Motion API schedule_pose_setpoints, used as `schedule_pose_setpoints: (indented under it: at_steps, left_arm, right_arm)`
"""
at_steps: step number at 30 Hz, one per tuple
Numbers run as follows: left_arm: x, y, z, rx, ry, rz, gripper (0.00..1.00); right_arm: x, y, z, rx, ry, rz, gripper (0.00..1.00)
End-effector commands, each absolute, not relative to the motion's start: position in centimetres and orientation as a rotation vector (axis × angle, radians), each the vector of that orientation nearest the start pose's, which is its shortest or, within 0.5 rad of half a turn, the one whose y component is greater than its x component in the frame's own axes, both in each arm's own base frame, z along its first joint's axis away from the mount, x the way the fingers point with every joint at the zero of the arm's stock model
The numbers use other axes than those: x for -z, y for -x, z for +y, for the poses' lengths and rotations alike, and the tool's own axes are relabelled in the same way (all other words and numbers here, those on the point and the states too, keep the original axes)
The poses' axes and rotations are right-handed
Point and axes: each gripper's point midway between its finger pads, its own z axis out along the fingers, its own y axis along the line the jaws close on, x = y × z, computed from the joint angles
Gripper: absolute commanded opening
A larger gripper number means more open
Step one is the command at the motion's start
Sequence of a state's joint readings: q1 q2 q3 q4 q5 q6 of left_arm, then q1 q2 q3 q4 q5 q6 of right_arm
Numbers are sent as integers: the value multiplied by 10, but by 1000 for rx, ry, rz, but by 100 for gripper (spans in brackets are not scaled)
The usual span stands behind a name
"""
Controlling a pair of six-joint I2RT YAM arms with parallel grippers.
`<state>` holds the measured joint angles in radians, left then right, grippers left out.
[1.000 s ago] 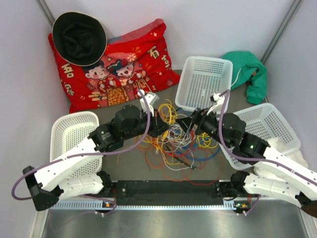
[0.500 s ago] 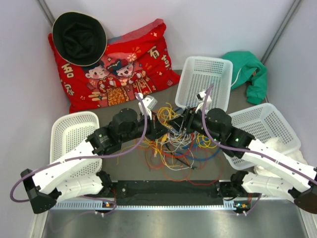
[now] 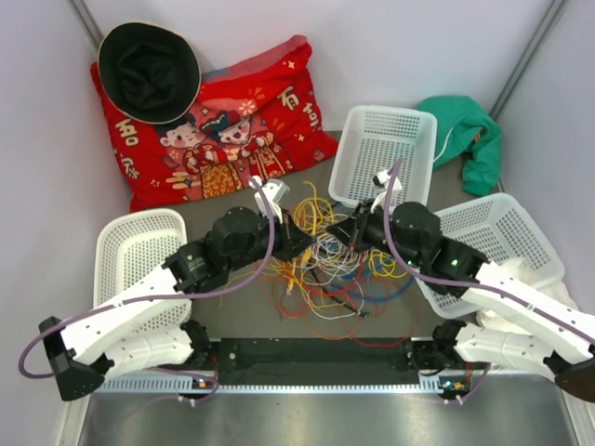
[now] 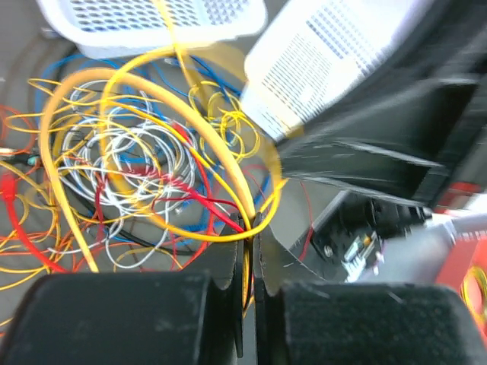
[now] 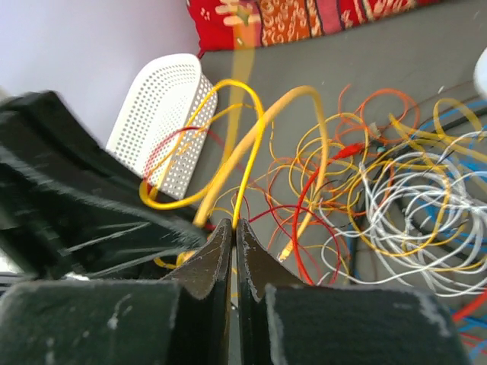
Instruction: Untangle the cables
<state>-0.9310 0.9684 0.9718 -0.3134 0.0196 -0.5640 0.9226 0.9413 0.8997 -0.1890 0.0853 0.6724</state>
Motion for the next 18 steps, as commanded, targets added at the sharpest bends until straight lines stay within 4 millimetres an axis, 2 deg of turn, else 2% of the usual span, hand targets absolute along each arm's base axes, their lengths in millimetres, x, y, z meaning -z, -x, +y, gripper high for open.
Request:
schedule_pose_setpoints:
  at_steps: [1,2,3,4,5,6,7,8,9,13,16,18]
  left_arm:
    - [-260,-215,-244,696,-154,2058,0]
    - [-251,-216,-236,637,-132,2092,1]
    - [-244,-219,-233,601,-105,2114,6]
    - [-242,-226,-225,546,-57,2116,11]
    - [-233,-226,-219,498,-38,2148,21]
    - [-226,-228,-216,473,0,2169,55]
    - [-223,-232,-210,440,32,2176,74]
    - [-217,-233,-208,424,73,2194,92]
    - [-211,-232,-202,390,89,2220,99]
    - [-200,-232,-196,358,125,2249,99]
    - [-201,-231,-197,382,122,2236,96]
    - [-202,-229,-200,427,115,2224,93]
  right_arm:
    - [-380,-222,223,-764,125,1728,0]
    - [-407,-221,214,-732,145,1686,0]
    - [-415,-221,208,-701,154,1682,0]
    - [-413,-222,202,-648,164,1706,0]
    - [-433,-220,194,-636,165,1668,0]
    - [-439,-219,189,-620,163,1660,0]
    - [-442,-219,182,-587,163,1656,0]
    - [-455,-217,176,-588,152,1631,0]
    - [-460,-216,172,-577,149,1622,0]
    - [-470,-215,163,-543,151,1610,0]
    - [-462,-214,168,-558,160,1632,0]
    - [-446,-213,178,-590,188,1661,0]
